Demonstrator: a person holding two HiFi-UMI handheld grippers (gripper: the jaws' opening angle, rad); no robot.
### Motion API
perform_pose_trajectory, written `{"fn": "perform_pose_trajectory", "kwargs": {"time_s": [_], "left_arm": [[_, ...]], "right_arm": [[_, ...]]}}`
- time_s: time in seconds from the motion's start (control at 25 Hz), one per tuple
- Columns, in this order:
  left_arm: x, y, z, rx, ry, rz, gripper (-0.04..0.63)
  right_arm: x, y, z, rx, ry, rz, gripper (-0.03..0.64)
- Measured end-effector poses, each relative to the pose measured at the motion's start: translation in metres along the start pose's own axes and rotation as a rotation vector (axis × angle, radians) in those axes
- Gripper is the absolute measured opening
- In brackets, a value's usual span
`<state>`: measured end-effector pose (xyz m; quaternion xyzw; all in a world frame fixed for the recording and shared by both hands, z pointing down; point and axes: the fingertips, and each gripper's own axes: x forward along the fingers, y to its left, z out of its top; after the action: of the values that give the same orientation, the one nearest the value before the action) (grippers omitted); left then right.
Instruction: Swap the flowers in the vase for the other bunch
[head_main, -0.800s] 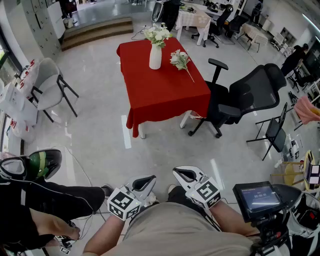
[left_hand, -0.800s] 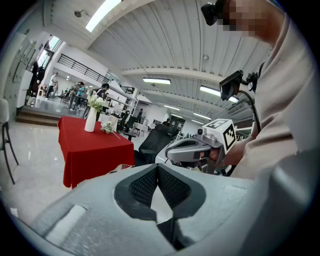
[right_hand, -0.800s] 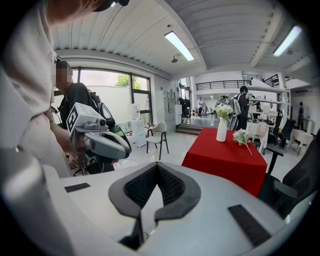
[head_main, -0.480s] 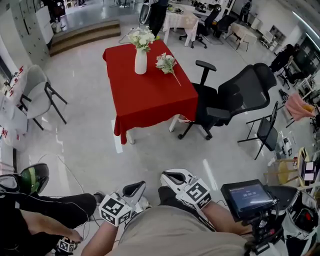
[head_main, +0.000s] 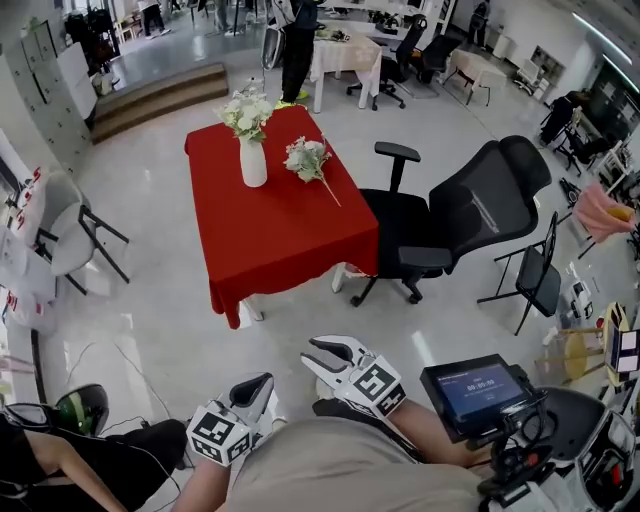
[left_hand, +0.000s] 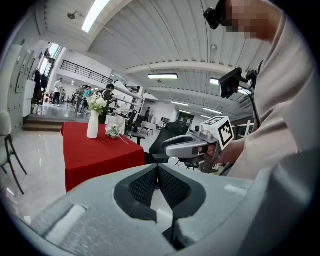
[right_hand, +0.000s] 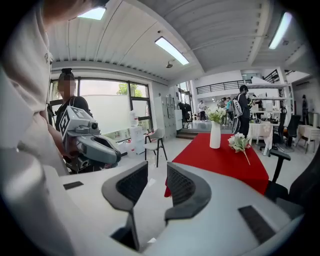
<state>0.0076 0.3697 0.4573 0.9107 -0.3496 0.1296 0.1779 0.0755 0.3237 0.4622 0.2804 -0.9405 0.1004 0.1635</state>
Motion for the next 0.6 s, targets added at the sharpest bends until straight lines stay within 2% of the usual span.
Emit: {"fn": "perform_pose_trajectory", "kwargs": {"time_s": [0.08,0.28,0.44,0.6], "left_arm": [[0.022,0.004,0.015,0.015,-0.01,0.024,0.008],[0.079,-0.009,0.053,0.034,-0.039,0.027,0.008],[0.112,0.003,0.076,0.029,-0.049,0.078,0.008],[0.132,0.024,0.093,0.024,-0.046,0.094,0.009]], "right_arm": [[-0.007,-0.026,0.002,-0.006,0.0,-0.005,0.137],[-0.037,-0.091,0.013,-0.017,-0.041,-0.042,0.155],[-0.033,-0.139,0.013,0.001,-0.04,-0.039,0.178],[-0.017,-0.177,0.016,0.023,-0.033,-0.053,0.193]]}}
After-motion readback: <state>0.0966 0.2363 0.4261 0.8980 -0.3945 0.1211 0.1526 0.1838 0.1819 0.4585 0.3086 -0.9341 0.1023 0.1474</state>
